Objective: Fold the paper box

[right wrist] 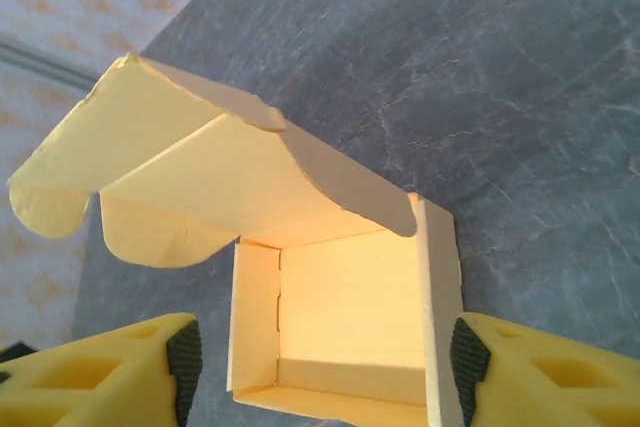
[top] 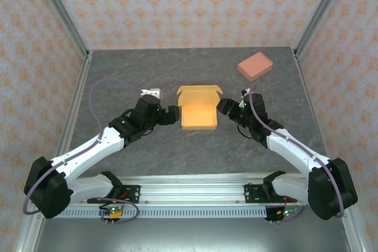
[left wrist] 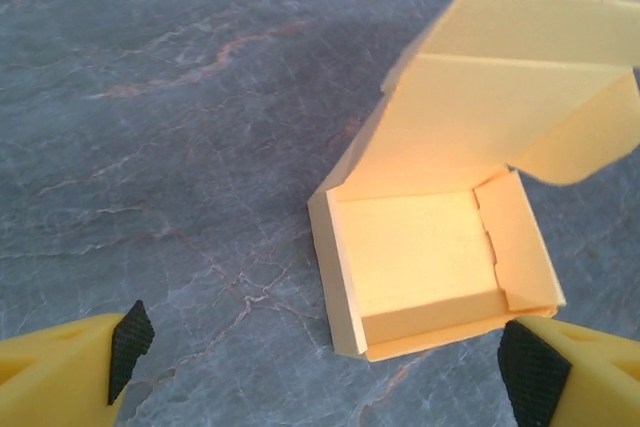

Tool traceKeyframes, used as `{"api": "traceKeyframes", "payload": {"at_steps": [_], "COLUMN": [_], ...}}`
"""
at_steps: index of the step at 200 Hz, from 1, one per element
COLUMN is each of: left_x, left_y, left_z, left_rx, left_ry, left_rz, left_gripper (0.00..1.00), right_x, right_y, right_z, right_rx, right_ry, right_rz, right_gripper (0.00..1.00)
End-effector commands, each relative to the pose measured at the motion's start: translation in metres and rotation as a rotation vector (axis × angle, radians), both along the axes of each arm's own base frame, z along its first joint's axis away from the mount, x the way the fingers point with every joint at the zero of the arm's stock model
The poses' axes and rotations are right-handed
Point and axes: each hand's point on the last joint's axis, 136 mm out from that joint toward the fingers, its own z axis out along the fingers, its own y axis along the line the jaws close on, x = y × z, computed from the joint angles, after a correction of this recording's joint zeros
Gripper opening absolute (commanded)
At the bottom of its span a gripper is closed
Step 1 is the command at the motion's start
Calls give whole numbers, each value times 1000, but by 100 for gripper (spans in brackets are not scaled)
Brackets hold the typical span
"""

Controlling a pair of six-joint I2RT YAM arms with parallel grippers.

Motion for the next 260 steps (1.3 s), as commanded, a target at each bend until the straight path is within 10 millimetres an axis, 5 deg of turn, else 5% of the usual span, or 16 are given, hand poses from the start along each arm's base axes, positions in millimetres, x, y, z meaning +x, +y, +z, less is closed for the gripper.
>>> {"api": "traceKeyframes", "payload": {"at_steps": [1,39,79,105,162,203,260], "left_x": [13,36,59,71,89,87,69], "left_y": [-13,-20,-22,-26,-44,-60,-52], "left_z": [-1,-10,-6,-10,-23,-32,-68], "left_rx": [79,147,181,210,195,78,-27], "left_ry": [-32,-43,-99,-100,-56,7,98], "left_rz": [-102,-97,-61,-52,-62,-57,64], "left_gripper": [91,80,80,76,34,13,11], "right_x": [7,27,41,49,52,52,33], "right_y": [15,16,21,25,36,38,38], "right_z": [-7,-2,6,5,-7,-16,-41], "right_rx": [-140,-213,-239,-235,-172,-153,-169], "right_ry": [-75,-125,-151,-136,-83,-51,-20], "right_rz": [182,191,205,204,219,201,172], "right_gripper": [61,58,60,53,28,22,17]}}
